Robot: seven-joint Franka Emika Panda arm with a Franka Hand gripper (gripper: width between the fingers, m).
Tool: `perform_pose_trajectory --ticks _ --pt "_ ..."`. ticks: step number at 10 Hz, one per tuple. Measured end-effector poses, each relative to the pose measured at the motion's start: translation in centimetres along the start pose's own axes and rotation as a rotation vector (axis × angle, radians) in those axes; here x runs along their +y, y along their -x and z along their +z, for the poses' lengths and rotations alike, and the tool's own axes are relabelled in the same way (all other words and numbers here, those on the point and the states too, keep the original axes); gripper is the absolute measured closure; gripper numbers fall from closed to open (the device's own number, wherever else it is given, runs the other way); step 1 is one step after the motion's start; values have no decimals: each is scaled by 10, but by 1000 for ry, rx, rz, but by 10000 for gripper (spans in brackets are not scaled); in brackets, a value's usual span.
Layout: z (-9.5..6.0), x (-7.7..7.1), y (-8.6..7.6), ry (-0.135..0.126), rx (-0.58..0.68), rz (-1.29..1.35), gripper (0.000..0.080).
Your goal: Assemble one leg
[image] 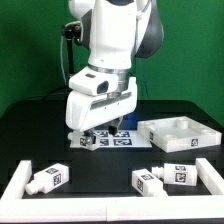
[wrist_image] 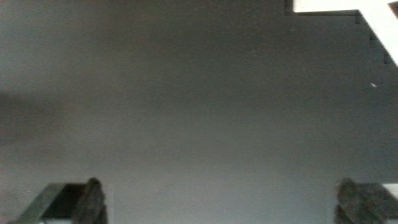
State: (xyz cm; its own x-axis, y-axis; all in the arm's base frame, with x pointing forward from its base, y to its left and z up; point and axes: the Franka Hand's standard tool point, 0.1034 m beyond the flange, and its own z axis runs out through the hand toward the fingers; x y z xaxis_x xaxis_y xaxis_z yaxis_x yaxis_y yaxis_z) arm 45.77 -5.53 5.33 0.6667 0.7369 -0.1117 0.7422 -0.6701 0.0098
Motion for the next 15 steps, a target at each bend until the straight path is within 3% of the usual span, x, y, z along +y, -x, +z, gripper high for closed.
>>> perform_pose_trajectory --ticks 2,3,6,7,12,14,15 --pt "-1 -1 -1 -6 -5 15 150" --pt "-15 4 -18 -34 -33 82 150" --pt "-55 24 -113 -73 -92 288 150" --pt "-59 30 -129 -60 -82 281 150" --pt "-52 28 -125 -67 -87 283 150" --pt "-28 32 -125 -58 -52 293 150" --pt "-19 40 -133 -43 -25 295 150"
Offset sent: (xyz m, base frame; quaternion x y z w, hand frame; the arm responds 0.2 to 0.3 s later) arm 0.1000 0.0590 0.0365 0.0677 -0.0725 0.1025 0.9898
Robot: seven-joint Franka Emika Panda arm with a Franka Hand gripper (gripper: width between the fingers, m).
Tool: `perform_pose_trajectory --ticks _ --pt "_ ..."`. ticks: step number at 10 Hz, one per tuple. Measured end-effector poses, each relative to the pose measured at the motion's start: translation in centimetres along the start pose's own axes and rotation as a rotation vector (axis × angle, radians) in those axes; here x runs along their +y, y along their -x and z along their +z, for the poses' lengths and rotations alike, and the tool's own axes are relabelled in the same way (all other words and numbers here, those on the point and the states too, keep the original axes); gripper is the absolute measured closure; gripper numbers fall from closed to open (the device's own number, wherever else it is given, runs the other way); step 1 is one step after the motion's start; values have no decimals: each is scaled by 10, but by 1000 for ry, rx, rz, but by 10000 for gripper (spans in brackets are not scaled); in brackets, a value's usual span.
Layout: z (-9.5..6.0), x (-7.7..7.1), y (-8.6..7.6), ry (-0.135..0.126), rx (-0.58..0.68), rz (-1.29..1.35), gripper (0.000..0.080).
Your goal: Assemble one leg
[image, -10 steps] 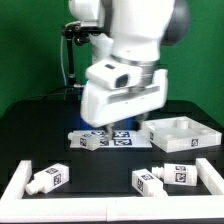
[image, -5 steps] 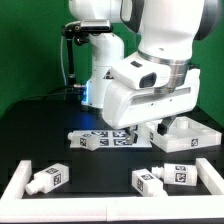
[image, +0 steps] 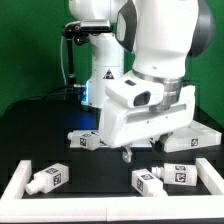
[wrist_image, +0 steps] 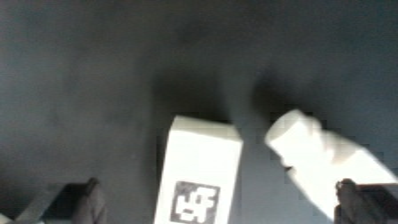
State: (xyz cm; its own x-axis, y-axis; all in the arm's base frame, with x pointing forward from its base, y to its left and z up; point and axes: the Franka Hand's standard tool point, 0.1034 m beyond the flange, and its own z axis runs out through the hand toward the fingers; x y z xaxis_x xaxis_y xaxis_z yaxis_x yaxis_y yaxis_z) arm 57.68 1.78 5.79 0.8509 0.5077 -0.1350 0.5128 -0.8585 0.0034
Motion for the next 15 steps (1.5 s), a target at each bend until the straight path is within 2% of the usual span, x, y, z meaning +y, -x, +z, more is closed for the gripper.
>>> perform_pose_trajectory --ticks 2,3,7,9,11,12,15 --pt "12 9 -15 28 76 1 150" --pt "12 12 -15 17 91 -6 150" --pt "12 11 -16 16 90 -6 150" --pt "21 16 -18 9 82 11 150" --pt "28 12 -28 5 83 33 150" --pt "35 8 -29 4 86 32 150" --pt "44 13 -28 11 109 38 150"
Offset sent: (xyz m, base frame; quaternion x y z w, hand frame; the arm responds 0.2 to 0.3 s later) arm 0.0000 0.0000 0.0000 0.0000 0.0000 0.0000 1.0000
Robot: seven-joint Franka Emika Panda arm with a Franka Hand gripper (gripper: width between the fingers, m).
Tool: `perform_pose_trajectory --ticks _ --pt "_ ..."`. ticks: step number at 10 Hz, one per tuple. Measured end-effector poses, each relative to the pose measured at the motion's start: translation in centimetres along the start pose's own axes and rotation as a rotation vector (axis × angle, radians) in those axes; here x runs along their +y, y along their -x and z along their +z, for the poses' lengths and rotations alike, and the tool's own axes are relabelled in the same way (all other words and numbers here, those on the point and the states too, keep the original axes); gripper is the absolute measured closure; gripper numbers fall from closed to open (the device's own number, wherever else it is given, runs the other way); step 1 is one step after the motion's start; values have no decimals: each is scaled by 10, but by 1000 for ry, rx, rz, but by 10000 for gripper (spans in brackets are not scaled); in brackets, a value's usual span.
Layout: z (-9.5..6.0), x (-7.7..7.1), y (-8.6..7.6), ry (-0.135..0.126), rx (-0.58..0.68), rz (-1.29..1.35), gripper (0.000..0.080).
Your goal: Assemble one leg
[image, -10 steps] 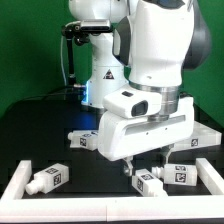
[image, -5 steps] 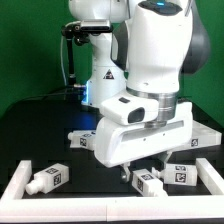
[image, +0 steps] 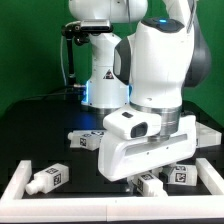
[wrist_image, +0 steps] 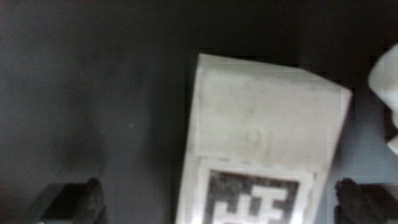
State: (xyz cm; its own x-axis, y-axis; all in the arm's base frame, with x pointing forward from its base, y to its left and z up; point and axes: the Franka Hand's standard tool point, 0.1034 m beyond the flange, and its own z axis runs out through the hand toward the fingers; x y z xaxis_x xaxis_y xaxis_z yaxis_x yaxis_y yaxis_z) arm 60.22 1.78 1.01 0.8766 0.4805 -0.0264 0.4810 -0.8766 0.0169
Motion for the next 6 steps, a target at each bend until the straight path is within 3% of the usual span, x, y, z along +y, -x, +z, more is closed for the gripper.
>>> perform_pose_trajectory --ticks 2,3,4,5,6 --pt "0 -1 0 0 0 -1 176" --pt "0 -1 0 0 0 -1 348" --pt "0 -1 0 0 0 -1 348" --pt "0 1 1 0 -5 -16 516" --pt "-3 8 4 4 -7 -34 515"
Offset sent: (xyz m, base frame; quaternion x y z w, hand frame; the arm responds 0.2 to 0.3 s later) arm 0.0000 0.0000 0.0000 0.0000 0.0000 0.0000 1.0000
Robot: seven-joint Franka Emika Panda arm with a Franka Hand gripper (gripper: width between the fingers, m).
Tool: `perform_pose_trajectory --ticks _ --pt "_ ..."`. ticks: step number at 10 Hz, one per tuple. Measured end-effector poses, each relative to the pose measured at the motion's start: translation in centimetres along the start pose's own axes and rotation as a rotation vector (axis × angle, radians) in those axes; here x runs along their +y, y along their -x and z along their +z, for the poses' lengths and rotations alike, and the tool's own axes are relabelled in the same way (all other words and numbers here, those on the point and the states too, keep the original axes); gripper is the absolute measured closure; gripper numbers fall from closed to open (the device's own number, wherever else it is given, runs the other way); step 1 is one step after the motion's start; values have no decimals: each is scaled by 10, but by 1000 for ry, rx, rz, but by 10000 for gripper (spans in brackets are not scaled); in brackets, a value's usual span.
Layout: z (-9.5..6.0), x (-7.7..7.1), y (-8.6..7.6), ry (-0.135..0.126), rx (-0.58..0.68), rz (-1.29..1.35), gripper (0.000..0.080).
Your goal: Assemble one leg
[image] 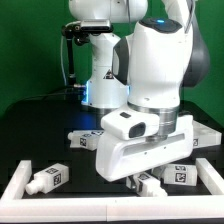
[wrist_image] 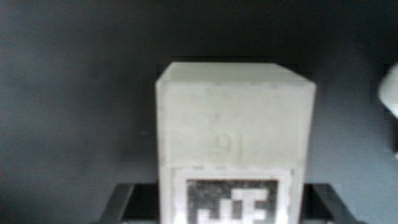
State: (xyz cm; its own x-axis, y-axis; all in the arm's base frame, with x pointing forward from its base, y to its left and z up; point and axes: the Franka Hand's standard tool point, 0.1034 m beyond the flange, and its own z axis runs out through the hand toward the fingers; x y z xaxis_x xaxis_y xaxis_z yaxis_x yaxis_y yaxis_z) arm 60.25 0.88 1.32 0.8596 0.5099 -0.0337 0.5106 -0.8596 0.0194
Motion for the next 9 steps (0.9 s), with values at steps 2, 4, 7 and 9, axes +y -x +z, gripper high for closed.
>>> perform_pose_trajectory --ticks 2,4,7,9 --pt "-4 10 15 8 -5 -31 515" --pt "-14 12 41 18 -11 -28 515" --pt "-64 32 66 45 5 28 515" --pt "-59 30 67 40 -3 25 515"
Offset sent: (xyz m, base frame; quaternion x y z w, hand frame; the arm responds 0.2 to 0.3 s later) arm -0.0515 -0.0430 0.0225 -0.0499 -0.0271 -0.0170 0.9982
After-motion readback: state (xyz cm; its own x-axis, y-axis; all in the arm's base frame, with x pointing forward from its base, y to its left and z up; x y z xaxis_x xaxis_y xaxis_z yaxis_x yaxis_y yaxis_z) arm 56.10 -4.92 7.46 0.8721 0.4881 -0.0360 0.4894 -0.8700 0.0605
